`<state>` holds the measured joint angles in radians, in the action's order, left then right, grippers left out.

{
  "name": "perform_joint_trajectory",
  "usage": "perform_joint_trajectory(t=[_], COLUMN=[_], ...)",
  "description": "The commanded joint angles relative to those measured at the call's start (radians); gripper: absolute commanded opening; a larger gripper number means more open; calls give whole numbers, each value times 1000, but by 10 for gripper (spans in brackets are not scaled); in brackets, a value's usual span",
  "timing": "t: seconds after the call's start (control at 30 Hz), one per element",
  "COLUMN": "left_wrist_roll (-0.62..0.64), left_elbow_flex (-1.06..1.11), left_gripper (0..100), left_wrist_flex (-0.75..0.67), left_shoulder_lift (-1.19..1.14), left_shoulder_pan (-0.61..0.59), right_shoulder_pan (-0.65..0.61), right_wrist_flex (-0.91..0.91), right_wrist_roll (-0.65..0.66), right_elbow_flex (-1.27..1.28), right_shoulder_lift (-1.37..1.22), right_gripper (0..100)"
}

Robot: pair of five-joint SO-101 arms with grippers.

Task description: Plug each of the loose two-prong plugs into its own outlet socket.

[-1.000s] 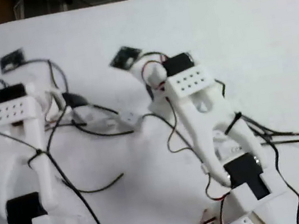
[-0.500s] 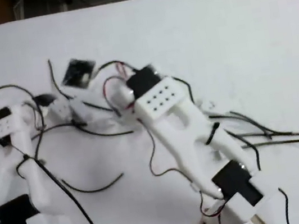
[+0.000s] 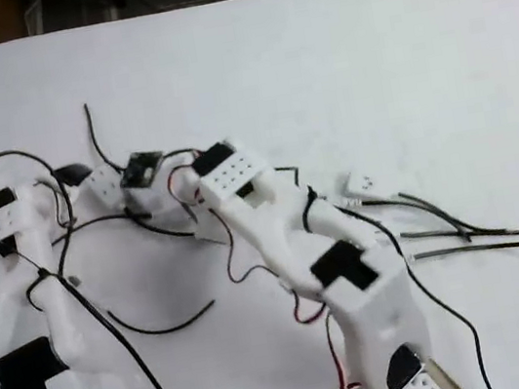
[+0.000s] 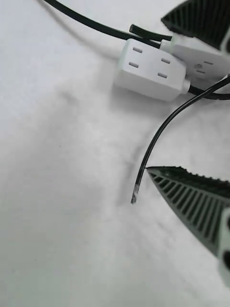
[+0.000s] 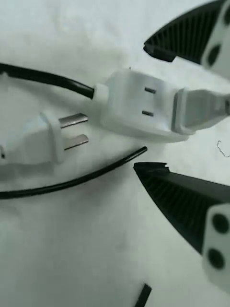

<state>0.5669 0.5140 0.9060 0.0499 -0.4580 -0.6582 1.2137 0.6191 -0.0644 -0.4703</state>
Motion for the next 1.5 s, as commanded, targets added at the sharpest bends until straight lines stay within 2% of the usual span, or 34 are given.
perform_joint_trajectory(t=[0.0, 0.17, 0.37, 0.63, 0.83, 1.0, 1.3, 1.47], left_wrist_roll=[8, 8, 8, 6, 6, 8, 8, 8], left_elbow_flex=[-2, -2, -2, -2, -2, -2, -2, 0], left_gripper=[400, 400, 400, 400, 400, 400, 400, 400], left_wrist_flex=[-20, -20, -20, -20, -20, -20, -21, -37], left_shoulder_lift=[50, 50, 48, 47, 45, 45, 45, 45], left_shoulder_pan=[-5, -5, -5, -4, -2, 1, 1, 1], right_shoulder_pan=[48, 107, 162, 257, 326, 366, 414, 420], right_wrist_flex=[-4, 30, 136, 99, -77, -245, -811, -908], right_wrist_roll=[2, -3, 2, 5, 133, 186, 201, 198], right_elbow_flex=[-86, -218, -411, -603, -621, -621, -621, -623], right_shoulder_lift=[-48, -117, -119, -128, -170, -254, -472, -521], right_gripper=[303, 108, 122, 122, 122, 123, 123, 130])
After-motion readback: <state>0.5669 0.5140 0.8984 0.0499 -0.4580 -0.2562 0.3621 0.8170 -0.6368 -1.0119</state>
